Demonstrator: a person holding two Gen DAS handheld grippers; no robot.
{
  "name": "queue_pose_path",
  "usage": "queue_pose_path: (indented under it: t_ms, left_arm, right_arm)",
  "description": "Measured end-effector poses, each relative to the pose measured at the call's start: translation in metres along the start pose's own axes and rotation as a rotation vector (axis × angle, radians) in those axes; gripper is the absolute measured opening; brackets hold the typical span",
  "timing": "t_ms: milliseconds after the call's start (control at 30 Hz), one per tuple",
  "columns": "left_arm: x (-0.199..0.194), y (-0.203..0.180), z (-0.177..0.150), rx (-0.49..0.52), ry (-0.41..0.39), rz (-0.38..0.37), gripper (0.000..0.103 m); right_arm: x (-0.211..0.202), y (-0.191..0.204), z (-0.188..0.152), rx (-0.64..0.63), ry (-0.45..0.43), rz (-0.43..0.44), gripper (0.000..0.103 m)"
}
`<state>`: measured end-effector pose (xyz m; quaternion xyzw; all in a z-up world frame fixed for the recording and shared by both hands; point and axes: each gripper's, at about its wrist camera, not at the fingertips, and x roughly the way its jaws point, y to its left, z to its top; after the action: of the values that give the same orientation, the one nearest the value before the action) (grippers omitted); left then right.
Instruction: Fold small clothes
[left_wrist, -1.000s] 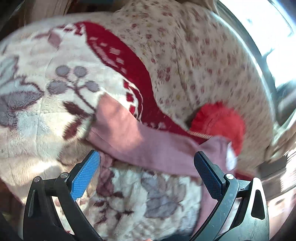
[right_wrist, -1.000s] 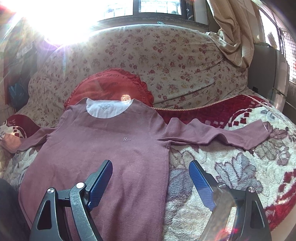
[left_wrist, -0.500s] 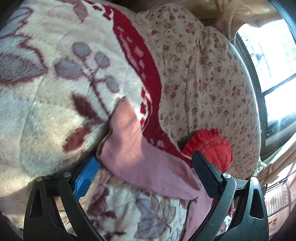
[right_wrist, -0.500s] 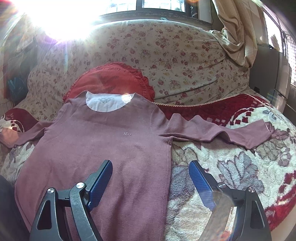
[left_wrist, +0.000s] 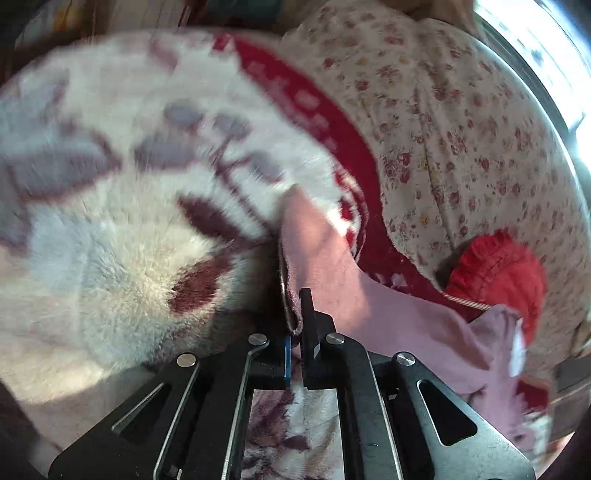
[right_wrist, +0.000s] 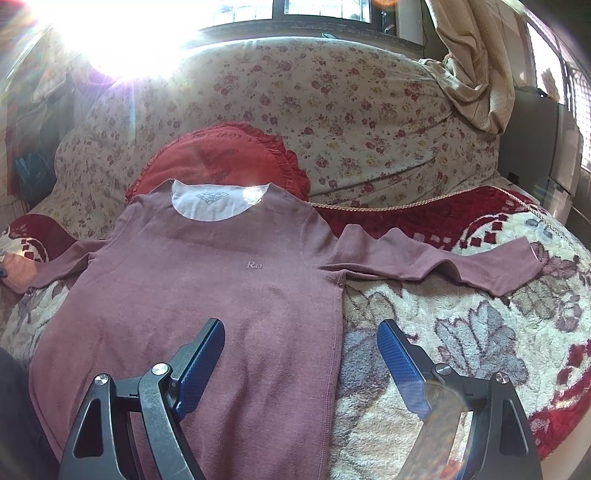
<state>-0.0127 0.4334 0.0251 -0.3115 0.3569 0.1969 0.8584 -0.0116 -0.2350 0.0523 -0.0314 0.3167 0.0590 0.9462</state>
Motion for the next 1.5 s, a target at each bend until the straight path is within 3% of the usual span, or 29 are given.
queue_pose_path:
  t_ms: [100, 267, 467, 567, 633, 700, 800, 933, 1033, 1200, 1300, 1400, 1500]
  left_arm:
    - [-0.021, -0.03, 0.0, 0.06, -0.075, -0.07, 0.002]
    - [-0.049, -0.114, 0.003, 0.161, -0.137, -0.348, 0.002]
    - [-0.037, -0.236, -0.02, 0.243, -0.051, -0.626, 0.002]
    - [-0.019, -0.307, -0.056, 0.287, 0.014, -0.732, 0.002]
    - [-0.006, -0.349, -0.082, 0.324, 0.049, -0.772, 0.002]
    - [0.003, -0.379, -0.106, 0.338, 0.088, -0.803, 0.002]
    - [0.031, -0.425, -0.153, 0.362, 0.182, -0.827, 0.002]
    - [0.055, -0.457, -0.197, 0.41, 0.265, -0.824, 0.002]
    - [0.063, -0.46, -0.217, 0.452, 0.294, -0.805, 0.002]
    - [0.081, -0.449, -0.228, 0.473, 0.333, -0.764, 0.002]
    - [0.098, -0.443, -0.233, 0.453, 0.399, -0.768, 0.002]
    - [0.099, -0.441, -0.24, 0.461, 0.449, -0.776, 0.011]
    - [0.083, -0.429, -0.234, 0.488, 0.452, -0.732, 0.012]
  right_arm:
    - [0.0, -0.001, 0.002, 0.008, -0.002, -0.003, 0.083]
    - [0.001, -0.009, 0.026, 0.019, -0.015, 0.023, 0.083]
    - [0.012, -0.012, 0.081, -0.065, -0.073, 0.053, 0.083]
    - [0.026, -0.018, 0.074, -0.068, -0.069, 0.027, 0.083]
    - [0.035, -0.024, 0.065, -0.037, -0.012, 0.016, 0.083]
    - [0.039, -0.032, 0.062, 0.001, 0.022, 0.026, 0.081]
    - [0.034, -0.046, 0.062, 0.024, 0.001, 0.003, 0.081]
    - [0.037, -0.065, 0.059, 0.064, 0.026, -0.037, 0.081]
    - [0.044, -0.076, 0.055, 0.083, 0.069, -0.061, 0.081]
    - [0.053, -0.086, 0.06, 0.165, 0.063, 0.005, 0.081]
    - [0.06, -0.082, 0.067, 0.206, 0.057, 0.024, 0.081]
    - [0.068, -0.071, 0.074, 0.208, 0.048, 0.05, 0.081]
    - [0.079, -0.06, 0.086, 0.189, 0.026, 0.116, 0.081]
